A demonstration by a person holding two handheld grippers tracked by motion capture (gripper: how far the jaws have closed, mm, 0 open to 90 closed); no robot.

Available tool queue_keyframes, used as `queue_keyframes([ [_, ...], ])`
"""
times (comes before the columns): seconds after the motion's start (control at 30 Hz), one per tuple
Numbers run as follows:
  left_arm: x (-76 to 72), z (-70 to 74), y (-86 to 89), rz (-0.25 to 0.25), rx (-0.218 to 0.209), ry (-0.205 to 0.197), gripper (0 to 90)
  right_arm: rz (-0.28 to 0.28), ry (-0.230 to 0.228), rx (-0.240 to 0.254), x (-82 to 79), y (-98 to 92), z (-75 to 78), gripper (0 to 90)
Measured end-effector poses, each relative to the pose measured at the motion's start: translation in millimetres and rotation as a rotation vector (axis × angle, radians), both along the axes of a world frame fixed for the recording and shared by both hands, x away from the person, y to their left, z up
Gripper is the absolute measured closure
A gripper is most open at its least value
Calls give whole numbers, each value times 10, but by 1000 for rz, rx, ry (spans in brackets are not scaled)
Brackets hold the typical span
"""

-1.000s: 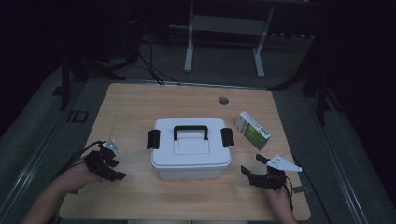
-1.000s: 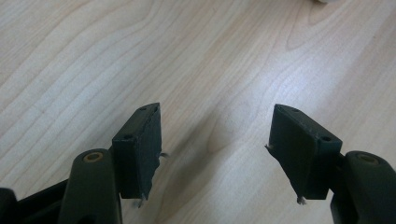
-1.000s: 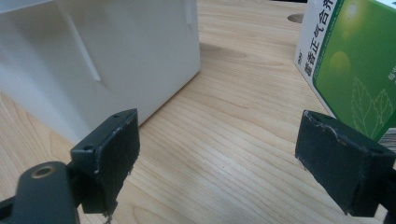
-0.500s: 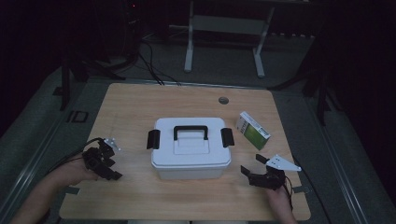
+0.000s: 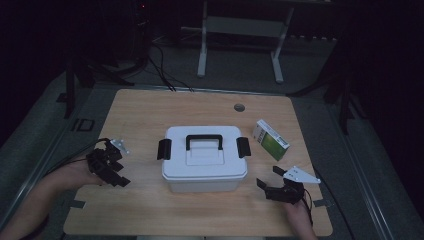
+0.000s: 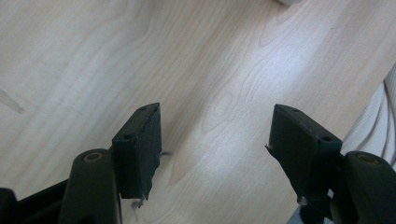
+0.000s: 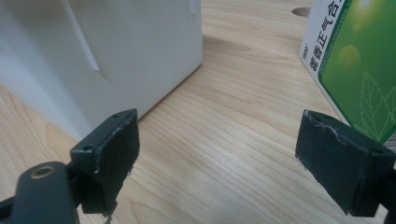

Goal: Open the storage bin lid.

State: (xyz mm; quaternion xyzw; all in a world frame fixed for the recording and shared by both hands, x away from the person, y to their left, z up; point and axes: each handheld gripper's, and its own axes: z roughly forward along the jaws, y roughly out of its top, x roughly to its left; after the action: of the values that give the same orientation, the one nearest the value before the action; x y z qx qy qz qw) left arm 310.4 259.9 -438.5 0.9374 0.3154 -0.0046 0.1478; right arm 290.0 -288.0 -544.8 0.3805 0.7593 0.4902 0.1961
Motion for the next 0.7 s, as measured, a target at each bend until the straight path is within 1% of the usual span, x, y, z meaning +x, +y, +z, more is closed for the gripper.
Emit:
queue_keyframes([
  [0.03, 1, 73, -34, -15, -3, -13, 347, 1, 2, -3, 3, 6, -5, 134],
  [0.07, 1, 73, -34, -15, -3, -13, 348, 2, 2, -5, 3, 8, -6, 134],
  [0.13, 9, 135, -64, -25, -18, -16, 348, 3, 0, -5, 4, 10, -7, 134],
  [0.17, 21, 185, -102, -36, -16, -22, 348, 5, 1, -5, 4, 13, -6, 134],
  [0.23, 21, 185, -102, -36, -16, -22, 348, 4, 1, -3, 4, 12, -5, 134],
  [0.33, 67, 299, -229, -72, 8, -29, 348, 4, 3, 2, 5, 4, -3, 134],
  [0.37, 67, 299, -229, -72, 8, -29, 348, 4, 3, 2, 5, 4, -3, 134],
  [0.43, 88, 345, -283, -85, 16, -25, 348, 6, 5, 5, 5, 4, -3, 134],
  [0.47, 109, 384, -337, -90, 25, -32, 348, 6, 8, 10, 6, 0, -5, 134],
  [0.53, 113, 405, -361, -96, 25, -37, 348, 6, 8, 10, 6, -2, -5, 134],
  [0.6, 128, 448, -398, -104, 10, -46, 348, 7, 7, 12, 6, -4, -6, 134],
  [0.7, 145, 506, -450, -130, -1, -56, 348, 8, 9, 7, 9, -4, -11, 134],
])
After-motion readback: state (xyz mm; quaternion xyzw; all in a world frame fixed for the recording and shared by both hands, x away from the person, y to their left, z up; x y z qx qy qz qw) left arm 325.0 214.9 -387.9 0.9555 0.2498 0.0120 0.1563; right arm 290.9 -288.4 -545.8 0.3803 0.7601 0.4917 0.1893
